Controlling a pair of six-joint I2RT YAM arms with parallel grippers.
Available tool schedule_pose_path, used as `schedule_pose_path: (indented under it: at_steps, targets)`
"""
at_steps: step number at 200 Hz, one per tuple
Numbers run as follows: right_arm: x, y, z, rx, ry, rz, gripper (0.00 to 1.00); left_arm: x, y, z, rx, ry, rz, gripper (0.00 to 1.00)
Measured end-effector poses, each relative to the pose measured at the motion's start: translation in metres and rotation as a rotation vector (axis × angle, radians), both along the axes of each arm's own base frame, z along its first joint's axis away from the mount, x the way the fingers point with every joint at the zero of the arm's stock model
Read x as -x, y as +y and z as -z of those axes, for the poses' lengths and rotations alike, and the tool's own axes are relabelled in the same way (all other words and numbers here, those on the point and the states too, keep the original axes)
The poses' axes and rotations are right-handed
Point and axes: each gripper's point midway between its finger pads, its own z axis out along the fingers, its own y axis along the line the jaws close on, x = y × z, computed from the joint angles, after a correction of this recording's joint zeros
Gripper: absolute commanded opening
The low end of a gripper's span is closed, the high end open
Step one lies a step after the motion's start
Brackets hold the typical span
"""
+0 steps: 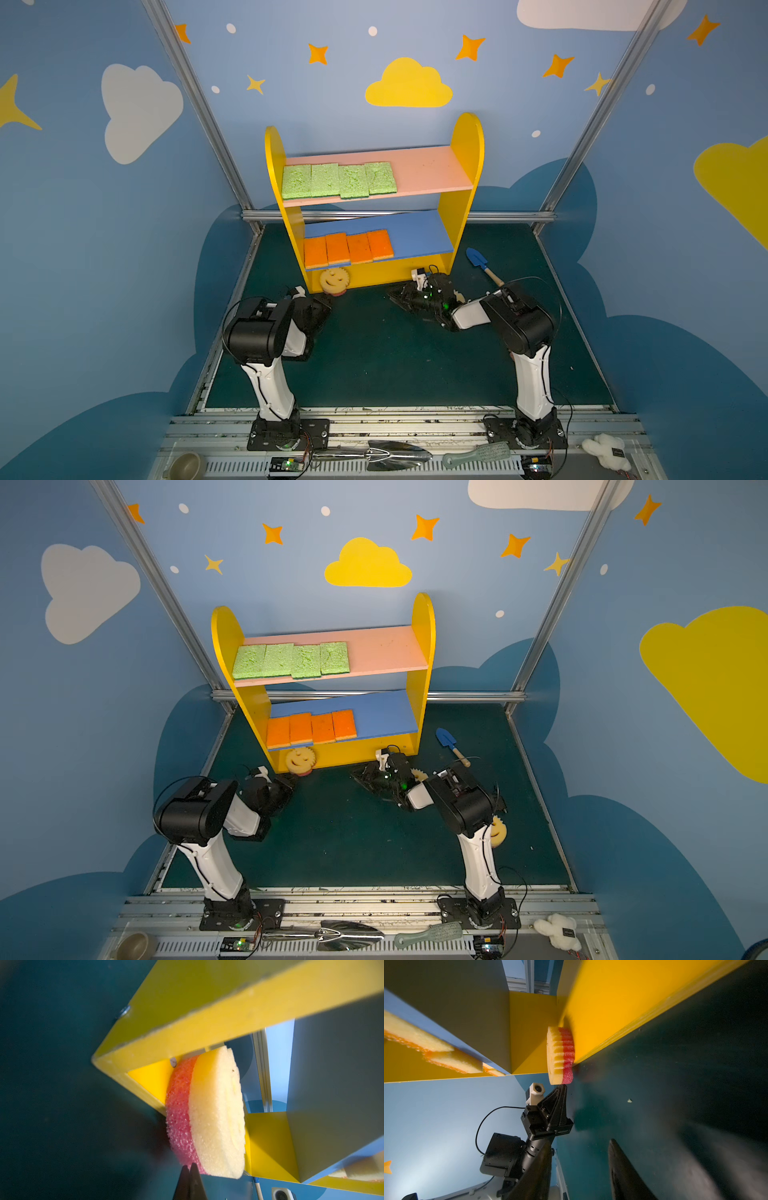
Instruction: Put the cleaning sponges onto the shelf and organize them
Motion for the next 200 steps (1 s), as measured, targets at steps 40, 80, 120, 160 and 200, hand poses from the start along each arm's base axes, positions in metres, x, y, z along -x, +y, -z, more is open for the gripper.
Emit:
schedule_pose_path:
  at_steps: [40,80,120,160,200]
  targets:
    - [-0.001,0.000,0.001,-0.003,0.007,0.000,0.44,-0.011,0.000,-0.005,0.001,-0.020,-0.001,0.03]
    - [-0.002,-0.001,0.001,-0.006,0.012,0.001,0.44,-0.023,-0.001,-0.014,0.001,-0.047,-0.001,0.03]
    - [0.000,-0.001,0.003,-0.006,0.019,-0.005,0.44,-0.031,0.000,-0.012,0.001,-0.043,-0.004,0.03]
    - [0.000,0.000,0.003,-0.008,0.018,-0.007,0.44,-0.031,0.001,-0.005,0.000,-0.022,-0.007,0.03]
    - [0.000,0.000,0.003,-0.008,0.018,-0.007,0.44,-0.029,0.001,-0.008,-0.015,-0.030,0.000,0.16]
